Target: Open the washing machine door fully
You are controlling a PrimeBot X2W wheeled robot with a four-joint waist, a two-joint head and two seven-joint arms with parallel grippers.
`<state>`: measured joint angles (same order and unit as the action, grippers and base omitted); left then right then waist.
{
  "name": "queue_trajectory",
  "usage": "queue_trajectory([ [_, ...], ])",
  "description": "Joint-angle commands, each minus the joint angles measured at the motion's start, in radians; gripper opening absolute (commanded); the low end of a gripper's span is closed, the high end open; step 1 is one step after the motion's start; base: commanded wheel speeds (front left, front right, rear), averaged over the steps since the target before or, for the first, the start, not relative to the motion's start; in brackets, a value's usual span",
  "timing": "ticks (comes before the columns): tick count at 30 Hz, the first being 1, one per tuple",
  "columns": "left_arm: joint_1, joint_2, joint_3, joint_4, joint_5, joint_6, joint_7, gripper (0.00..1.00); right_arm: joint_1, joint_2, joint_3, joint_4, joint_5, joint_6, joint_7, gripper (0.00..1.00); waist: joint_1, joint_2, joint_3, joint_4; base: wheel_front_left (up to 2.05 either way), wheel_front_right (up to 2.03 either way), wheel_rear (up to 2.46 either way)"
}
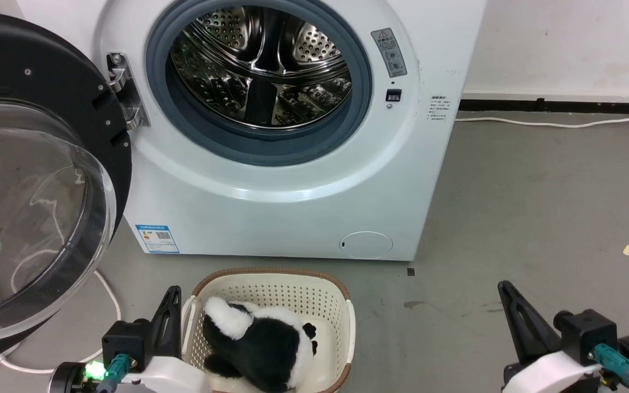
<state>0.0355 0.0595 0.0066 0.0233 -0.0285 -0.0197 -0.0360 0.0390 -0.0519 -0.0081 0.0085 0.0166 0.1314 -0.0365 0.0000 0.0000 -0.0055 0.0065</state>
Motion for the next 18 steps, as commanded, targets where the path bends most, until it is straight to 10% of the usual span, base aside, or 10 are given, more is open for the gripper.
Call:
queue_trajectory([
  [1, -0.022, -0.003, -0.004, -0.01, 0.011, 0.008, 0.008, 0.0, -0.021, 0.001, 0.003, -0.006, -0.008, -0.001, 0.009, 0.0, 0.0, 0.0, 0.001, -0.001, 0.0, 0.0, 0.0],
  [18, -0.036, -0.009, -0.007, -0.023, 0.028, 0.02, 0.036, 0.0, -0.039, 0.002, 0.008, -0.009, -0.017, -0.001, 0.037, 0.0, 0.0, 0.0, 0.006, -0.006, 0.0, 0.0, 0.0],
])
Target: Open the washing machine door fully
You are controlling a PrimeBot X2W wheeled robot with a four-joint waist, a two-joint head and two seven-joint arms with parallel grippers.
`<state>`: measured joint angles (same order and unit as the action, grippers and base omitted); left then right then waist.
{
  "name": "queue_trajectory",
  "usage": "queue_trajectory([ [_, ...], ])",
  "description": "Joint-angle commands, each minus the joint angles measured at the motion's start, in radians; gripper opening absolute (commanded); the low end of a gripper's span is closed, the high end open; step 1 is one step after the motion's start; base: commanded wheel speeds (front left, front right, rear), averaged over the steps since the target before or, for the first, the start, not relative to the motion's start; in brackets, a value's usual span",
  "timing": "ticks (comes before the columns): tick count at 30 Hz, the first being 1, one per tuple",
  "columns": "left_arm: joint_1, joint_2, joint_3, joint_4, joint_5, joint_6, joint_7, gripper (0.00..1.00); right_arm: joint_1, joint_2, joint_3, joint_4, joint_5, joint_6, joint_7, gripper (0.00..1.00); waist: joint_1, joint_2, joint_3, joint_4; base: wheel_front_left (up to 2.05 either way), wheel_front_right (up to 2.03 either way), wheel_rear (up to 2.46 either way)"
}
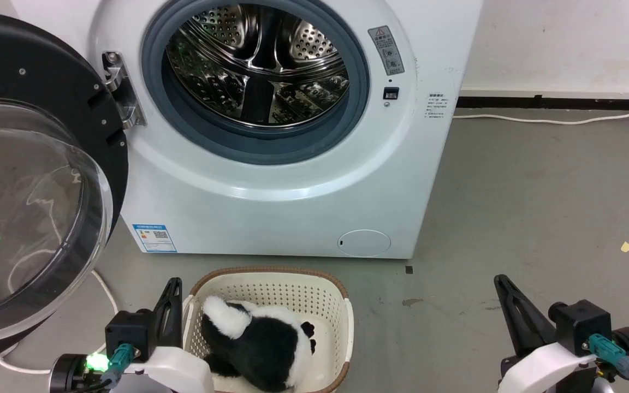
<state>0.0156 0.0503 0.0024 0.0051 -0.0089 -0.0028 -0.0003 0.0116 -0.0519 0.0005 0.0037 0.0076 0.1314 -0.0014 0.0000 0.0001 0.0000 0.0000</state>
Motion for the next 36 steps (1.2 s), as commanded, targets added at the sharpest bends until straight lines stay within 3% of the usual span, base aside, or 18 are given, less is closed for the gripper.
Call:
queue_trajectory([
  [1, -0.016, 0.0, -0.002, -0.005, 0.009, 0.003, 0.0, 0.0, -0.012, 0.002, 0.0, -0.004, -0.008, -0.001, 0.001, 0.0, 0.0, -0.0001, 0.0, 0.0, 0.0, 0.0, 0.0],
  [36, -0.016, 0.0, -0.002, -0.005, 0.009, 0.003, 0.0, 0.0, -0.012, 0.002, 0.0, -0.004, -0.008, -0.001, 0.001, 0.0, 0.0, -0.0001, 0.0, 0.0, 0.0, 0.0, 0.0],
])
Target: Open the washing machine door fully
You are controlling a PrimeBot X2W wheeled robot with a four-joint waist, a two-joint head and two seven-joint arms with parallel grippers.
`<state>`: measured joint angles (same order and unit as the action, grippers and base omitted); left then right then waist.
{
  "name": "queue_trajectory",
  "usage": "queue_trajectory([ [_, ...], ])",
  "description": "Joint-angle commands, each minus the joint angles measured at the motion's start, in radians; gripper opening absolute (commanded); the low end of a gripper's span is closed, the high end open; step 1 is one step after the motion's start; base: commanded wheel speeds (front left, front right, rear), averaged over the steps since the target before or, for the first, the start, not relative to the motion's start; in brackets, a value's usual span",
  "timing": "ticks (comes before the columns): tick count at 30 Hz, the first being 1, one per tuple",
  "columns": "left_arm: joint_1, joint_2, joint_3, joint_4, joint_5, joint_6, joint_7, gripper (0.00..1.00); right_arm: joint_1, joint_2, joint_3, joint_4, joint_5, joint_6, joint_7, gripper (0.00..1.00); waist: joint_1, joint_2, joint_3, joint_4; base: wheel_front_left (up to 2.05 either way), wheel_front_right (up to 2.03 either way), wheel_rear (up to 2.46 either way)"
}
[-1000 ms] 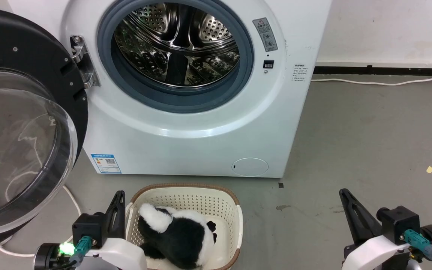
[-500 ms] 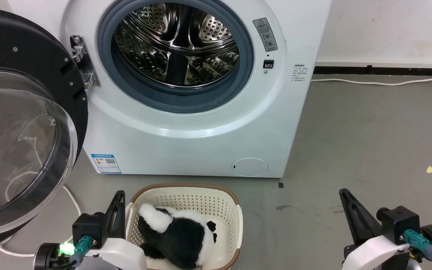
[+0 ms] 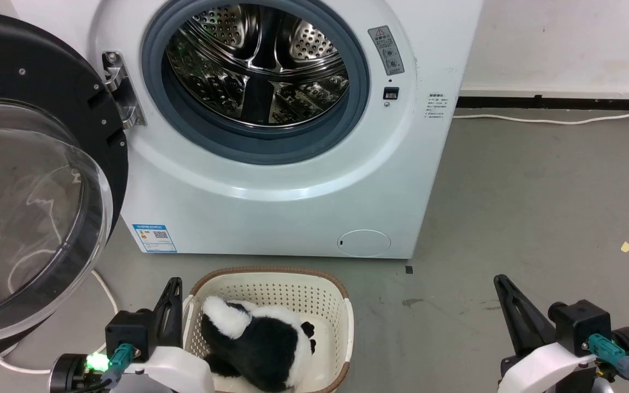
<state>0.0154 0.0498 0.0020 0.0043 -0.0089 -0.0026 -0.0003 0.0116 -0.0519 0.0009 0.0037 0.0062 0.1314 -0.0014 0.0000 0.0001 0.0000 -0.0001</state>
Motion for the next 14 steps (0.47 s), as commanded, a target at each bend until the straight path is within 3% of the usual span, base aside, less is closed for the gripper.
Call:
queue_trajectory([
  [1, -0.015, 0.0, -0.002, -0.004, 0.009, 0.003, 0.0, 0.0, -0.012, 0.002, -0.001, -0.004, -0.006, -0.001, 0.001, 0.0, 0.0, -0.0001, 0.0, 0.0, 0.0, 0.0, 0.0],
  [14, -0.015, 0.0, -0.002, -0.004, 0.009, 0.003, 0.0, 0.0, -0.012, 0.002, -0.001, -0.004, -0.006, -0.001, 0.001, 0.0, 0.0, -0.0001, 0.0, 0.0, 0.0, 0.0, 0.0],
])
